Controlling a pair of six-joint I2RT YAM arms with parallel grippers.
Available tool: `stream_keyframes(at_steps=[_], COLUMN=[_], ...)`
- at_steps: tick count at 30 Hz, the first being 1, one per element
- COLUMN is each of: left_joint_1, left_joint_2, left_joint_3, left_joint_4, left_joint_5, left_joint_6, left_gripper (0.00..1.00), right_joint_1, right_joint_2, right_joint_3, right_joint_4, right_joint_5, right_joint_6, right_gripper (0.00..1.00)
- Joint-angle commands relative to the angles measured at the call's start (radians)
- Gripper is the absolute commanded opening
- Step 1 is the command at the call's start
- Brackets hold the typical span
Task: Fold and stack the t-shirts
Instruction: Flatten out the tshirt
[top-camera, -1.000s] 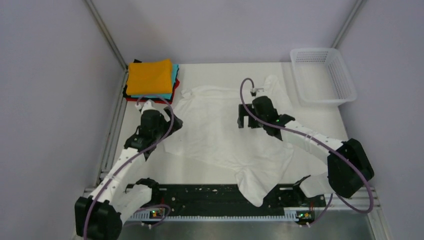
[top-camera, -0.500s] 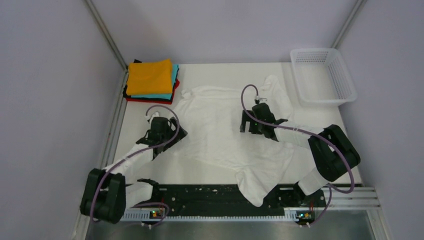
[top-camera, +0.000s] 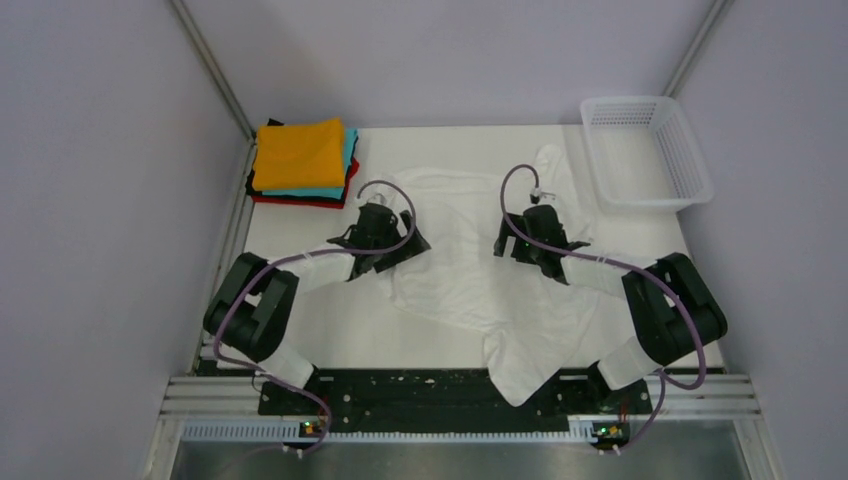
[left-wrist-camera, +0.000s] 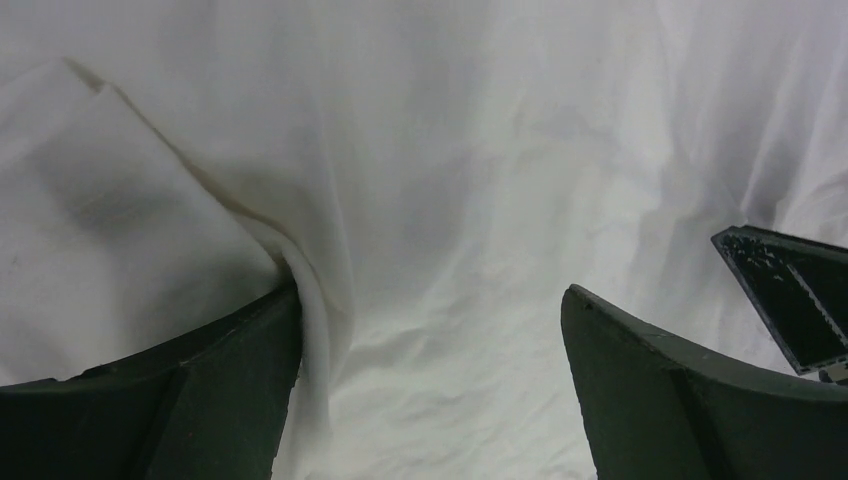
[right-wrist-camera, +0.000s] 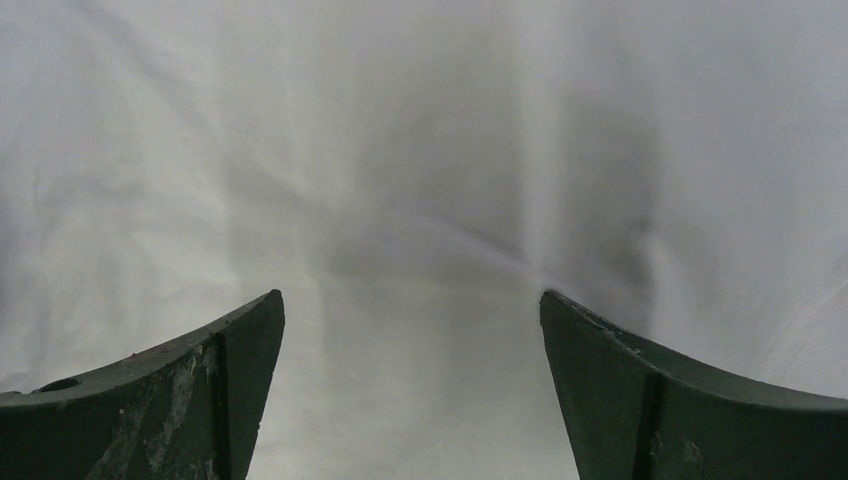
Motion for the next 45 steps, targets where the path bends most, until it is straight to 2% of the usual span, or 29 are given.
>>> stream_keyframes(at_steps=[1, 3, 9, 11, 14, 17, 24, 26, 31, 37, 39, 40, 45], left_joint_1=[-0.052, -0.053, -0.047, -0.025, 0.091, 0.229, 0.261, 0.261, 0.261, 0.259, 0.259, 0.259, 0.253], left_joint_2=[0.018, -0.069, -0.413, -0.471, -0.518, -0.513, -0.376, -0.305, -0.117, 0.01, 0.015, 0.01, -0.1], left_joint_3=[0.062, 0.041, -0.059, -0.089, -0.136, -0.201, -0.215, -0.204, -0.177, -0.159, -0.159, -0.159, -0.194], left_joint_4=[-0.1, -0.138, -0.369, -0.404, -0.423, -0.346, -0.175, -0.156, -0.066, 0.029, 0.038, 0.036, 0.03], left_joint_5=[0.008, -0.052, -0.435, -0.503, -0.45, -0.316, -0.208, -0.197, -0.064, 0.049, 0.059, 0.058, 0.0], left_joint_6=[0.009, 0.017, -0.009, -0.017, -0.027, -0.003, -0.012, -0.053, -0.082, -0.08, -0.072, -0.069, -0.043], left_gripper=[0.99, 0.99, 0.99, 0.99, 0.99, 0.9, 0.83, 0.73, 0.47, 0.28, 0.14, 0.01, 0.0], right_joint_1=[-0.03, -0.032, -0.032, -0.032, -0.033, -0.032, -0.032, -0.032, -0.032, -0.032, -0.032, -0.032, -0.033], right_joint_2=[0.042, 0.042, 0.03, 0.026, 0.026, 0.029, 0.038, 0.039, 0.039, 0.039, 0.036, 0.035, 0.036], right_joint_3=[-0.035, -0.036, -0.038, -0.04, -0.044, -0.042, -0.037, -0.04, -0.038, -0.041, -0.043, -0.043, -0.041], right_joint_4=[-0.146, -0.148, -0.15, -0.153, -0.153, -0.152, -0.155, -0.155, -0.163, -0.164, -0.166, -0.166, -0.164], right_joint_5=[0.074, 0.081, 0.083, 0.086, 0.09, 0.083, 0.081, 0.085, 0.096, 0.098, 0.099, 0.099, 0.101], right_joint_6=[-0.028, -0.031, -0.036, -0.036, -0.034, -0.035, -0.034, -0.033, -0.024, -0.019, -0.019, -0.02, -0.019], right_gripper=[0.98, 0.98, 0.99, 0.98, 0.98, 0.98, 0.98, 0.98, 0.98, 0.98, 0.98, 0.98, 0.98])
